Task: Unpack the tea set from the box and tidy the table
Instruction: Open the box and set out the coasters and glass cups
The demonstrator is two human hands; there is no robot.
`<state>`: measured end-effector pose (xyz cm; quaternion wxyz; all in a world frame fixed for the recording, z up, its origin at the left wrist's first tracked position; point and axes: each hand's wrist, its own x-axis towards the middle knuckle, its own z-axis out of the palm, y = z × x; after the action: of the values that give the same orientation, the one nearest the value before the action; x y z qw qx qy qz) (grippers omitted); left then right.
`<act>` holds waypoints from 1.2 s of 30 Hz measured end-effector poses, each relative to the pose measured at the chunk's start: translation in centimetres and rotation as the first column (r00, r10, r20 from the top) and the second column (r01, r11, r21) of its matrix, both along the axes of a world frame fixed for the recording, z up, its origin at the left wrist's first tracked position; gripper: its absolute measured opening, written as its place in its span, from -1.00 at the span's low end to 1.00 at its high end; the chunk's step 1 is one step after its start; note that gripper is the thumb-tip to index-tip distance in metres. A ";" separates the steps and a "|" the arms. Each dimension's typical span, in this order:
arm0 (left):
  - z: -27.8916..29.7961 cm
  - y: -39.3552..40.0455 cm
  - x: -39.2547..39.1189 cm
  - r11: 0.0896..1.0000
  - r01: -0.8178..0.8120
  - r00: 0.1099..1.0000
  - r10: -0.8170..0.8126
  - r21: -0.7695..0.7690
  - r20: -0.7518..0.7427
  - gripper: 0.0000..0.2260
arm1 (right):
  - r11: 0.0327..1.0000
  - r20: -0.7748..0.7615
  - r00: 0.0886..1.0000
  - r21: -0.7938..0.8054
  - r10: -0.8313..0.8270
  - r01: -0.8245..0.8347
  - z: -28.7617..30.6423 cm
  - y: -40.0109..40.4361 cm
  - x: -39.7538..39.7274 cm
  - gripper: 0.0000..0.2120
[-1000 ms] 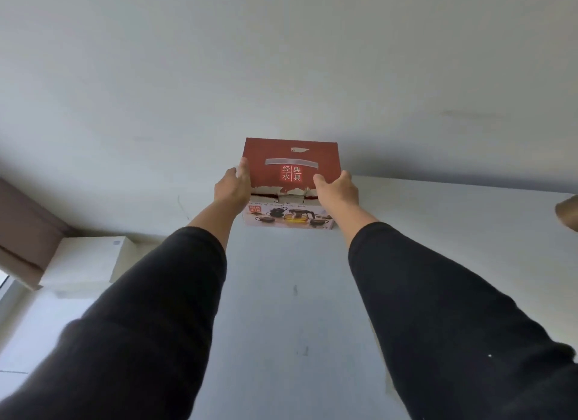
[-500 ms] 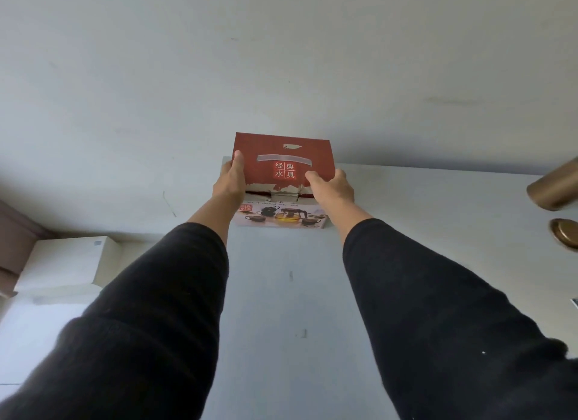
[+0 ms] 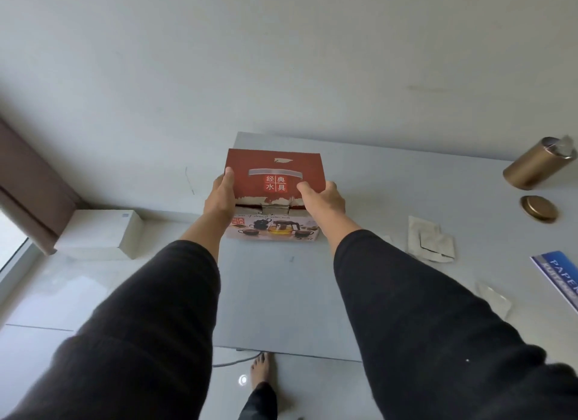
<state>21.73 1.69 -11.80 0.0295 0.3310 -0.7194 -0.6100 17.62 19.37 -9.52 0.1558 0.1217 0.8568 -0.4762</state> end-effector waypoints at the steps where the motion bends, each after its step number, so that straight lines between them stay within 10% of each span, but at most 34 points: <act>1: -0.2 0.3 1.2 1.000 -0.006 1.000 0.006 0.001 0.000 -0.41 | 1.000 0.002 1.000 0.002 0.007 -0.007 -0.1 0.3 1.1 -0.36; 13: 0.1 2.7 5.7 0.988 -0.039 0.998 0.046 -0.151 0.041 -0.53 | 0.980 0.005 1.000 0.196 0.031 -0.031 -0.9 1.4 6.1 -0.40; 19: 1.4 2.0 5.0 0.945 -0.043 0.986 0.093 -0.324 0.141 -0.60 | 0.913 -0.290 0.954 0.365 -0.072 0.180 0.6 0.5 6.7 -0.68; 36: 0.9 0.3 5.4 0.921 0.031 0.990 0.026 -0.389 0.141 -0.59 | 0.951 0.016 0.951 -0.020 -0.307 0.308 -1.3 -2.4 10.2 -0.69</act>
<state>27.09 1.96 -10.88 0.0421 0.3606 -0.8271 -0.4292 27.79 17.00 -10.79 0.0866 0.2549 0.8210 -0.5034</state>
